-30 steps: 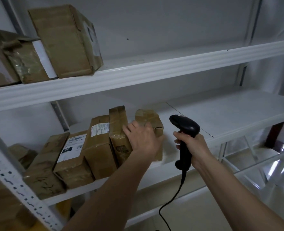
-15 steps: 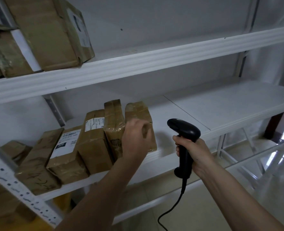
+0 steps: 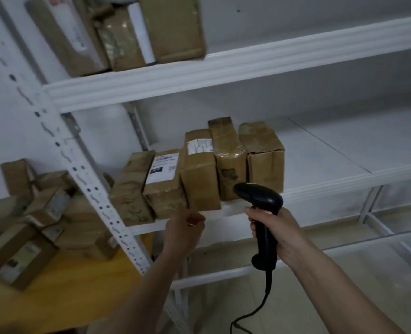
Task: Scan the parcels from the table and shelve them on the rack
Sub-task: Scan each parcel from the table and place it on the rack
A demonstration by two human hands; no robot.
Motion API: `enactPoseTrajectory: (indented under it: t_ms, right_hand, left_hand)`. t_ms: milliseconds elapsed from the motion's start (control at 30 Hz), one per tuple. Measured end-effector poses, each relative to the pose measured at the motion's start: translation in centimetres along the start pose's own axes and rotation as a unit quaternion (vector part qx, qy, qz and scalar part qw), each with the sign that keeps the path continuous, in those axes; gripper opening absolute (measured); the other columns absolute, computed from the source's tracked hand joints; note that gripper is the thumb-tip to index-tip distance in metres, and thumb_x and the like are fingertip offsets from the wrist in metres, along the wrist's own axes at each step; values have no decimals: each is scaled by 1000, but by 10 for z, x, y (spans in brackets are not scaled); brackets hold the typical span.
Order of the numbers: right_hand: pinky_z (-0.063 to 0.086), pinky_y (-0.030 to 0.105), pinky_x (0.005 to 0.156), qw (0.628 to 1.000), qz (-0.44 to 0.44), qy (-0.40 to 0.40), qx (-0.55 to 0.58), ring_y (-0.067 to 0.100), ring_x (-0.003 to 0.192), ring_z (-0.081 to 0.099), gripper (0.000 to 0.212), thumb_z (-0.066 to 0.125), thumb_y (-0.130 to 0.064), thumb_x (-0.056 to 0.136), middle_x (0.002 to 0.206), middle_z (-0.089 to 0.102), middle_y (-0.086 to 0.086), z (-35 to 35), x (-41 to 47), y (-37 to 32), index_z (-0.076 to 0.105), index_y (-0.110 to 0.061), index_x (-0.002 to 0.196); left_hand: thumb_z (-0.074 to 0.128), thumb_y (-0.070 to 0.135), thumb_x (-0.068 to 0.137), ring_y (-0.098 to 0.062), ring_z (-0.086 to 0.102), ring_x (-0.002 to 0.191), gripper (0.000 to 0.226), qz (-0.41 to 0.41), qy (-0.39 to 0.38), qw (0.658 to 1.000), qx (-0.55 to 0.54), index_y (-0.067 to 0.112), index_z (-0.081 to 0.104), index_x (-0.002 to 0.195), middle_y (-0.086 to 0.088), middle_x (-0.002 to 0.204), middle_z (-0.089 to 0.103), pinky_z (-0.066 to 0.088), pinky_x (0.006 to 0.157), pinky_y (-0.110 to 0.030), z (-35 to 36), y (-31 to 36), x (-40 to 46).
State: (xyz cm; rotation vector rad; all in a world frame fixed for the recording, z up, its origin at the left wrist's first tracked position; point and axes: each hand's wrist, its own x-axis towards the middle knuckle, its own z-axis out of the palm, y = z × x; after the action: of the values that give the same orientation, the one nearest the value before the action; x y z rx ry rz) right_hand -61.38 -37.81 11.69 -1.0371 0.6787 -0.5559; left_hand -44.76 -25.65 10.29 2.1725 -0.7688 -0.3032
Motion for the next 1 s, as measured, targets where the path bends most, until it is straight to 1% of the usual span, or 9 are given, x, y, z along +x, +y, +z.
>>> enactPoseTrajectory:
  t_ms: [100,167,300,400,533,633,733,900,1000]
  right_hand:
    - [50,28,57,1000,16,-19,-12,17,58,58,16,75,-7,79,69,62,9,40,-4,20,67,-4,92]
    - [50,29,58,999,31,-32,-17,17,59,58,16,76,-8,79,69,63,8,70,-6,36,67,-4,92]
    - [49,33,61,996,53,-58,-40,20,60,58,14,76,-9,79,67,63,8,141,-15,71,68,-5,89]
    - [48,36,66,992,57,-79,-74,22,62,59,11,78,-11,78,68,63,9,191,-23,98,69,-8,83]
    - [48,35,66,988,64,-99,-94,21,62,60,10,78,-11,78,66,63,8,253,-38,129,69,-8,81]
    - [46,36,66,986,62,-110,-110,22,63,58,13,80,-12,76,63,61,7,293,-45,152,68,-8,81]
    - [46,34,63,984,54,-117,-121,21,61,58,16,79,-12,76,60,60,6,331,-52,171,67,-8,86]
    - [48,34,63,982,49,-133,-122,21,60,58,21,81,-11,74,61,60,6,385,-61,195,67,-7,89]
    - [48,33,64,980,52,-145,-125,20,60,58,21,81,-10,73,61,61,4,411,-67,207,67,-7,89]
  left_hand:
    - [67,15,87,-9,63,73,14,-37,15,999,-16,26,67,79,4,80,69,43,59,-18,-35,-34,-9]
    - [67,13,87,-13,64,69,13,-57,19,997,-42,24,67,78,-1,79,71,48,61,-23,-62,-57,-16]
    - [67,17,90,-13,61,69,5,-92,10,995,-44,15,70,89,3,73,65,52,66,-32,-124,-115,-33]
    - [66,24,90,-14,61,80,11,-128,-7,992,-21,17,70,98,4,84,64,48,69,-26,-165,-156,-47]
    - [68,25,90,-12,60,79,11,-160,1,987,-32,18,66,97,1,89,65,50,71,-26,-214,-208,-64]
    - [67,28,90,-14,63,86,11,-177,2,984,-31,20,66,98,1,94,66,53,78,-30,-248,-243,-76]
    - [67,27,90,-13,63,85,16,-181,21,982,-41,18,67,104,2,94,66,51,74,-26,-280,-273,-88]
    - [67,28,90,-15,62,90,10,-190,52,980,-38,22,66,97,1,96,67,51,78,-29,-327,-313,-105]
    - [68,28,89,-13,63,89,7,-191,62,979,-44,24,64,93,2,97,67,50,74,-25,-349,-333,-111]
